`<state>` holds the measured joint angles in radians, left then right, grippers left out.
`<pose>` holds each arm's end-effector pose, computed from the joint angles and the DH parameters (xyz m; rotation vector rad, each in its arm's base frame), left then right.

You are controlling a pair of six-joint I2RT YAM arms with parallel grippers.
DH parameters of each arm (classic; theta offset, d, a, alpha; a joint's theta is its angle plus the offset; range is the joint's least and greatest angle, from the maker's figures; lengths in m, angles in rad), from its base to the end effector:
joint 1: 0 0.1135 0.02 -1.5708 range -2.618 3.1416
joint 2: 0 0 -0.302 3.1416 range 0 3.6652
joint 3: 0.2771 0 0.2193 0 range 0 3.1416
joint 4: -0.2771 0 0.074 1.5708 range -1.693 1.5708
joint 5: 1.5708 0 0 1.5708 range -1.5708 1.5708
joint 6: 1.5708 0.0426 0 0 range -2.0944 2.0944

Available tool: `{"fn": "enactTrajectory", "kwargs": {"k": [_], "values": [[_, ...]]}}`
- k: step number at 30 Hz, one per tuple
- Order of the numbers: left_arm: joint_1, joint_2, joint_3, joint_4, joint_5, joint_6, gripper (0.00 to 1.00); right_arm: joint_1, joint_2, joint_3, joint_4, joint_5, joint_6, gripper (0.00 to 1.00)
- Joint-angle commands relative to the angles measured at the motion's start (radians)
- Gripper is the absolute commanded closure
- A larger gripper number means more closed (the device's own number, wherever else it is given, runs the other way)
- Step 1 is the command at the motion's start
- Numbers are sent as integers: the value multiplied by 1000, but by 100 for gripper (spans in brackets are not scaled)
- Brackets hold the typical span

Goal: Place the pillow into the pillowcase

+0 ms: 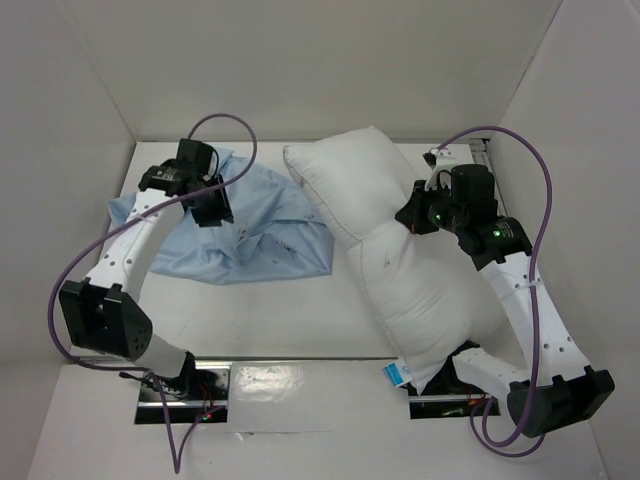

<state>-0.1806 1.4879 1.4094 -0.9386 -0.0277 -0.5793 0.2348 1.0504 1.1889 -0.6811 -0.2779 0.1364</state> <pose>0.2671 -0.0476 0.3586 -0.5263 2.5533 -0.2412 0.1616 0.0507 0.4047 -0.2723 2.1152 0.5138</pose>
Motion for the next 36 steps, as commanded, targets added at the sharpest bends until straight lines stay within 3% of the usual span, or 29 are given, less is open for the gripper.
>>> {"fn": "enactTrajectory", "kwargs": {"k": [1,3,7,19,21,25,26,32,36], "values": [[-10,56,111,18,-49,45,57,-8,-29,23,100,-33,-11,100],[-39,112,155,18,-49,65,56,-8,-29,23,100,-33,-11,100],[-60,231,174,41,-67,75,34,-8,-38,23,91,-21,-11,100],[-60,386,115,77,-115,84,30,-17,-47,41,49,31,-11,100],[-60,417,115,86,-115,84,36,-17,-47,41,40,31,-11,100],[-17,437,151,86,-19,84,94,-17,-47,41,40,-13,-11,100],[-4,437,178,86,6,84,100,-17,-37,32,40,-26,-20,100],[111,414,272,135,254,59,100,-8,22,12,89,-179,3,100],[147,425,301,149,347,41,100,70,65,-12,123,-156,43,100]]}}
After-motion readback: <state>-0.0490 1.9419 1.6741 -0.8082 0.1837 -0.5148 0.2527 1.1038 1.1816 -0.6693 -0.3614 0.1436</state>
